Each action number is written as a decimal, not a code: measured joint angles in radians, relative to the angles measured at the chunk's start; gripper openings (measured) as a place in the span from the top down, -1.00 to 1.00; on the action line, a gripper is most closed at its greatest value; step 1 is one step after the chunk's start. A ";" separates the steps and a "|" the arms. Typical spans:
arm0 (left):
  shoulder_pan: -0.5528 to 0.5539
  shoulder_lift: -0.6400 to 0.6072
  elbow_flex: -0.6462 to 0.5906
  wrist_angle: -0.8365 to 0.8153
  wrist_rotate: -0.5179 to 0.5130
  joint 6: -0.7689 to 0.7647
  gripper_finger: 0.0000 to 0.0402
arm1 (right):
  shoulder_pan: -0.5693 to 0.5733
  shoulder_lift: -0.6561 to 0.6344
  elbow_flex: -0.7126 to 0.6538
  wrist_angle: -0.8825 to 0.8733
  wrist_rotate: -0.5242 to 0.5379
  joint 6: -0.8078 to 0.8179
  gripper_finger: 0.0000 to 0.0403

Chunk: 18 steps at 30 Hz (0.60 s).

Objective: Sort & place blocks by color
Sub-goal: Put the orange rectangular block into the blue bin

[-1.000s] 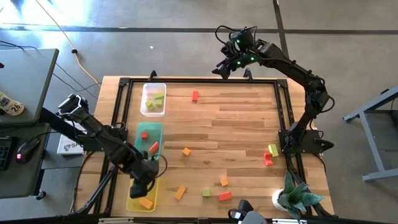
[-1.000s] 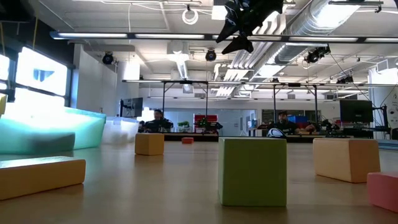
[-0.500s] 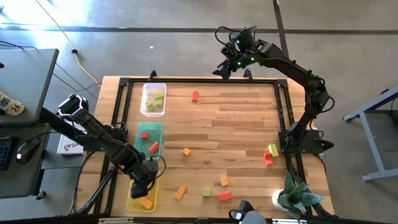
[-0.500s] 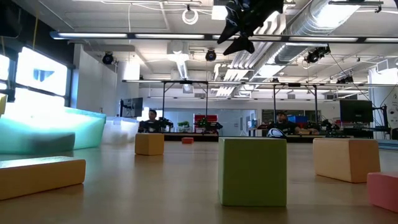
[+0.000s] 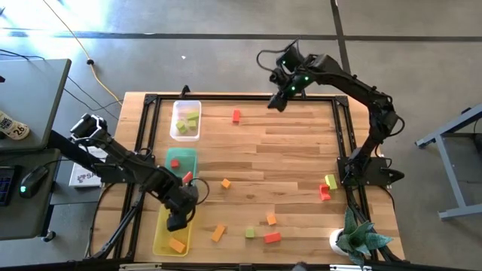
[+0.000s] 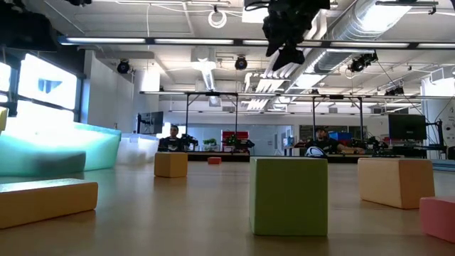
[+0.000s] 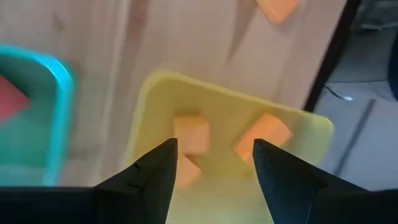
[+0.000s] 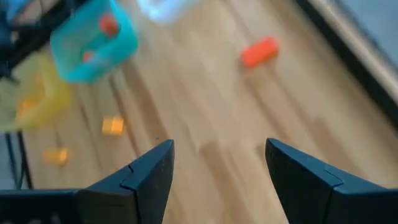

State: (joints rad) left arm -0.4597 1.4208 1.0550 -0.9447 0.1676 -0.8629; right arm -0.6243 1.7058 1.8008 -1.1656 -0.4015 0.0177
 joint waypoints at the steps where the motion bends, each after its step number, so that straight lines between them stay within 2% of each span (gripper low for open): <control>1: 0.009 0.000 0.000 0.000 -0.020 0.026 0.03 | 0.011 0.000 0.000 -0.025 0.000 0.002 -0.18; 8: 0.076 -0.013 0.000 0.001 -0.212 0.255 0.03 | 0.112 0.000 0.000 -0.089 0.000 0.034 -0.18; 14: 0.126 -0.013 0.000 0.002 -0.241 0.398 0.03 | 0.220 0.000 0.000 -0.097 -0.001 0.140 -0.18; 18: 0.141 -0.013 0.000 0.002 -0.295 0.465 0.03 | 0.300 0.000 0.000 -0.114 0.001 0.190 -0.18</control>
State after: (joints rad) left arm -0.3190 1.4078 1.0550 -0.9428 -0.1277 -0.3980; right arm -0.3248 1.7058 1.8008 -1.2792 -0.4006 0.2082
